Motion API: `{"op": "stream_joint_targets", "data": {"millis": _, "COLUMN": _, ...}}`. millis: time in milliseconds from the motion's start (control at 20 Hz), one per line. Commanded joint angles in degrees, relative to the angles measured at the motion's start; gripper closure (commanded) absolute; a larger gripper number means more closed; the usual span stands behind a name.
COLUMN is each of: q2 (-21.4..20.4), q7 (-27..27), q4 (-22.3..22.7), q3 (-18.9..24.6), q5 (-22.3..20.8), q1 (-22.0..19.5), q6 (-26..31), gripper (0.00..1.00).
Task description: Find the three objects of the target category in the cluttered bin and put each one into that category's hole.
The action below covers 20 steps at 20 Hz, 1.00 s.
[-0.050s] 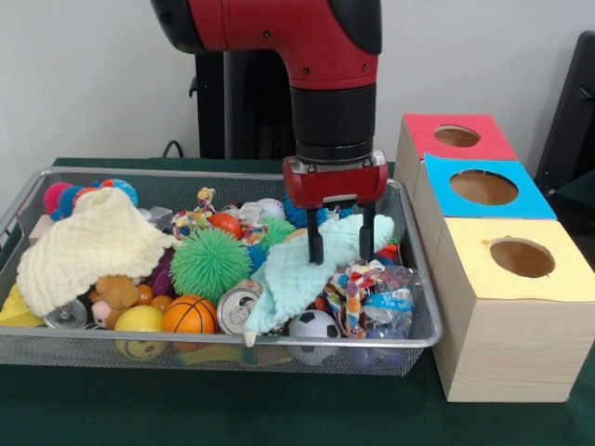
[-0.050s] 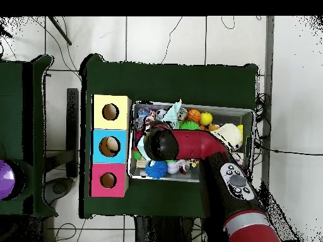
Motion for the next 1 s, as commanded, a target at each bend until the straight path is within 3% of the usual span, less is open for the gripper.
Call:
{"op": "stream_joint_targets", "data": {"millis": 50, "q2": -2.0, "q7": 3.6, "q4": 1.9, "q3": 2.1, "q5": -0.9, "q1": 1.7, "q6": 3.9, "gripper": 0.00}}
{"op": "stream_joint_targets", "data": {"millis": 500, "q2": -2.7, "q7": 1.7, "q4": -0.3, "q3": 2.3, "q5": -0.3, "q1": 2.1, "q6": 7.4, "gripper": 0.00}}
{"op": "stream_joint_targets", "data": {"millis": 1000, "q2": -0.7, "q7": 1.6, "q4": -0.7, "q3": 3.5, "q5": -0.7, "q1": 1.2, "q6": 4.9, "gripper": 0.00}}
